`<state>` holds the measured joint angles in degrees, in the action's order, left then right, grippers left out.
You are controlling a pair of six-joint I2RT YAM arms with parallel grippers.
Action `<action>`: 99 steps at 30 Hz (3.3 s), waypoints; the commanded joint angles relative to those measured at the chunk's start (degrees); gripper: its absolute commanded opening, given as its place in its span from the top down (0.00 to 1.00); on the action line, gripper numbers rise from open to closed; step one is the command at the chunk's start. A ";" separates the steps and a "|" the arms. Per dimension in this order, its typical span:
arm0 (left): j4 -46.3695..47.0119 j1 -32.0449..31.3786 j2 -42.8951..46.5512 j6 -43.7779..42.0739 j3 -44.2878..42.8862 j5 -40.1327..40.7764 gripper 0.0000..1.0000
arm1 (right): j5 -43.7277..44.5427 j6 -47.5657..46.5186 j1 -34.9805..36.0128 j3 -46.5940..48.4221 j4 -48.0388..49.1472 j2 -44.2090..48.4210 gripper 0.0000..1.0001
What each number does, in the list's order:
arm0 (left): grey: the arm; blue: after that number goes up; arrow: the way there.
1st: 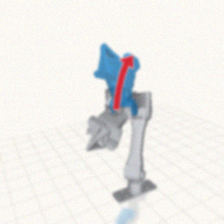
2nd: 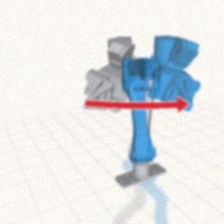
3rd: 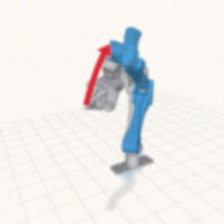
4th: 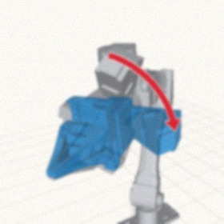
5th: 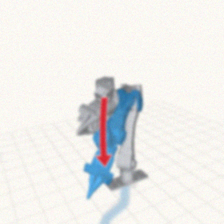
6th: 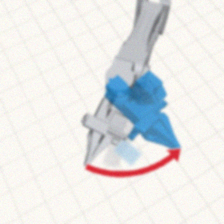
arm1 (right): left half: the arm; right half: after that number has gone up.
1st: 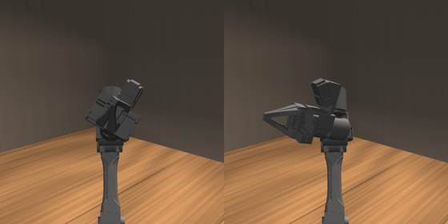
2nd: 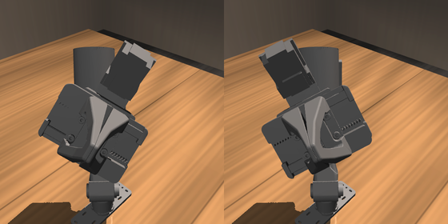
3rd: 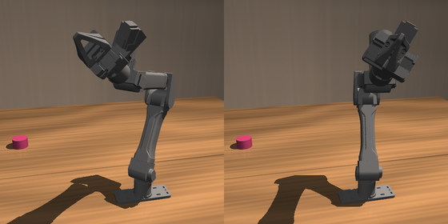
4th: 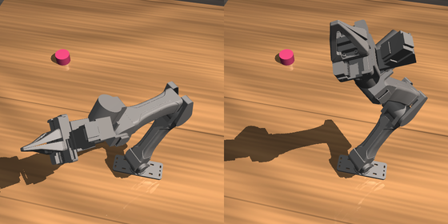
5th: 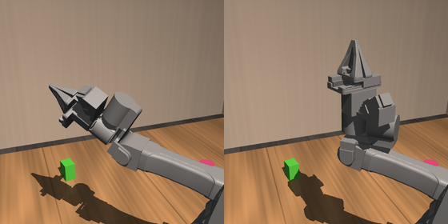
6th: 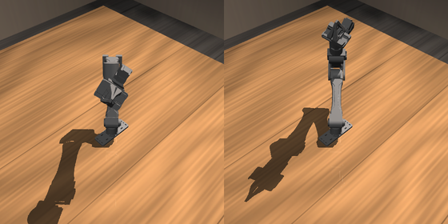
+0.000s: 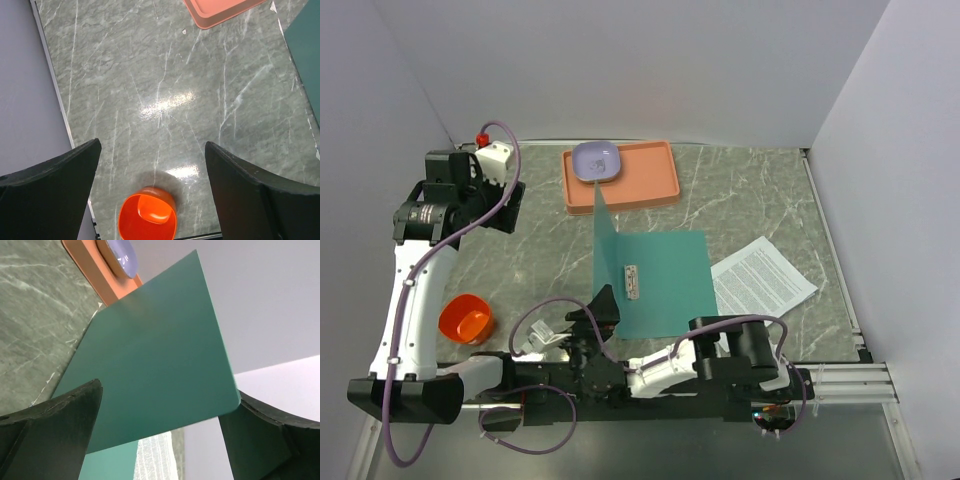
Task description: Put the files into the folder
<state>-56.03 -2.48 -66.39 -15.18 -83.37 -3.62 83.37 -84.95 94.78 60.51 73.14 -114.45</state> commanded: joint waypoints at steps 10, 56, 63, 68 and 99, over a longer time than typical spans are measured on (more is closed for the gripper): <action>-0.66 0.11 -0.06 1.47 -3.64 0.27 0.07 | 0.47 -5.75 1.71 15.14 20.72 -9.20 0.00; 6.98 0.02 -5.06 7.36 -3.03 -3.94 0.04 | 9.35 23.78 -9.08 -19.99 19.84 48.54 0.00; 10.58 0.02 -5.59 7.36 -0.30 -3.24 0.04 | 6.89 12.62 -16.55 -7.62 20.81 28.16 0.00; 11.82 0.02 -5.59 6.39 2.07 -1.57 0.04 | 1.89 9.73 -26.47 2.38 20.46 24.46 0.00; 14.63 0.11 -4.19 5.07 7.79 -0.78 0.04 | -53.47 152.18 -73.67 5.16 -140.26 38.43 0.00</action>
<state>-42.85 -2.46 -71.83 -10.26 -75.64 -3.20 34.28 53.58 27.22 68.45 -54.19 -78.32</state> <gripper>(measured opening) 0.966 0.994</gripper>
